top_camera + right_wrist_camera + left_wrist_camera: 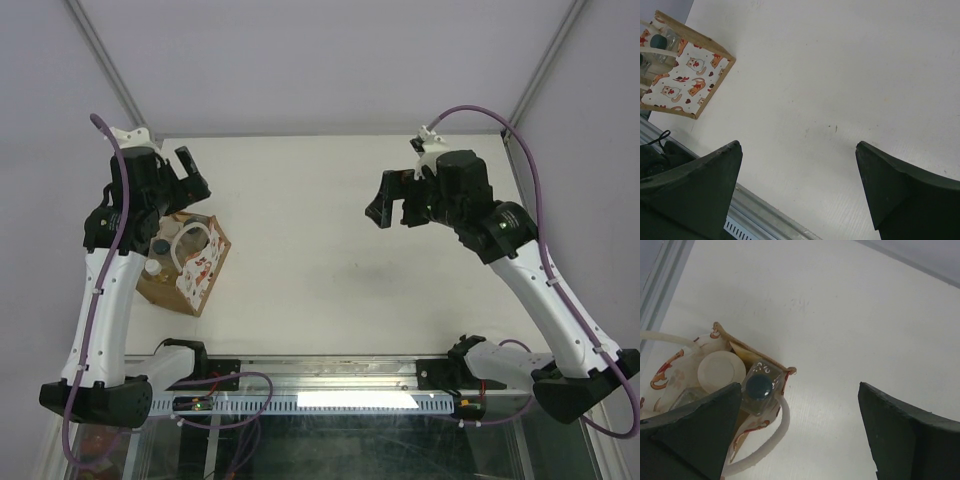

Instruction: Take the personal care products out of the canvas bag

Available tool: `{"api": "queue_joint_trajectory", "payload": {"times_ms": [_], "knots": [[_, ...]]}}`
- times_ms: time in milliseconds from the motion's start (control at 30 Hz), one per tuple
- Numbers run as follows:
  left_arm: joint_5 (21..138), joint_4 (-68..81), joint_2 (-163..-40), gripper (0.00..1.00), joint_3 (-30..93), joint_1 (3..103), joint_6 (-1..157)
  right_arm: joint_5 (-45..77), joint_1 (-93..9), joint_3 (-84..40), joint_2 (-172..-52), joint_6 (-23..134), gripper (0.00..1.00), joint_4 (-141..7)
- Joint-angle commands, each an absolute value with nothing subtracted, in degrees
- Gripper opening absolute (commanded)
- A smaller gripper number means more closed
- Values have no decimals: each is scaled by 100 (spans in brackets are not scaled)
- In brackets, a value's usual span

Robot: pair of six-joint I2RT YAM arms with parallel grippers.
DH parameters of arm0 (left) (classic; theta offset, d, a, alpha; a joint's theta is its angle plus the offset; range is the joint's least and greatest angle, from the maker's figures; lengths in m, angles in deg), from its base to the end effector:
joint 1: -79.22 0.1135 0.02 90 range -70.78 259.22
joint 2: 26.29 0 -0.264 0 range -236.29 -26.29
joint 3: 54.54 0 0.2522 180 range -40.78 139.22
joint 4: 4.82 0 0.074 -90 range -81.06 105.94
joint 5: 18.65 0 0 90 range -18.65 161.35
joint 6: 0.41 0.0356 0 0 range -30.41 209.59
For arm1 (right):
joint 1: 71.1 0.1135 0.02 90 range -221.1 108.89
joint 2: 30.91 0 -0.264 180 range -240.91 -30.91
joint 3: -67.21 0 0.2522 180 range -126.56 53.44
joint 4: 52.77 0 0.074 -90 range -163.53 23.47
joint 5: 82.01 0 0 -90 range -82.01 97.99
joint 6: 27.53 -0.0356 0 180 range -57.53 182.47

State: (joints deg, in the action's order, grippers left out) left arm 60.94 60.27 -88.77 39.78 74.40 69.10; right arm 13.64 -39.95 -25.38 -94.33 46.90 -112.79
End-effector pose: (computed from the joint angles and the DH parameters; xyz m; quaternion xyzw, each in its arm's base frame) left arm 0.2033 -0.0107 0.4209 -0.1622 0.8622 -0.0258 0.4793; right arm 0.1831 0.1147 0.4164 -0.1418 0.8573 0.2348 0.4356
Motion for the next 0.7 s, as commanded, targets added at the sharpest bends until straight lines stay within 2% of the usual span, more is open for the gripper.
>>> {"api": "queue_joint_trajectory", "payload": {"times_ms": [0, 433, 600, 667], "knots": [[6020, 6190, -8514, 99, 3582, 7517, 6959, 1644, -3942, -2550, -9480, 4482, 100, -11076], [6680, 6616, -7992, 97, 2449, 7549, 6797, 1984, -3915, -2472, -9596, 4339, 100, -10935], [6740, 6684, -8233, 81, 2511, 7557, 6981, 1992, -3907, -2402, -9543, 4292, 100, -10900], [6700, 6685, -8375, 72, 2580, 7559, 7170, 2010, -3909, -2382, -9530, 4260, 100, -10887]]}}
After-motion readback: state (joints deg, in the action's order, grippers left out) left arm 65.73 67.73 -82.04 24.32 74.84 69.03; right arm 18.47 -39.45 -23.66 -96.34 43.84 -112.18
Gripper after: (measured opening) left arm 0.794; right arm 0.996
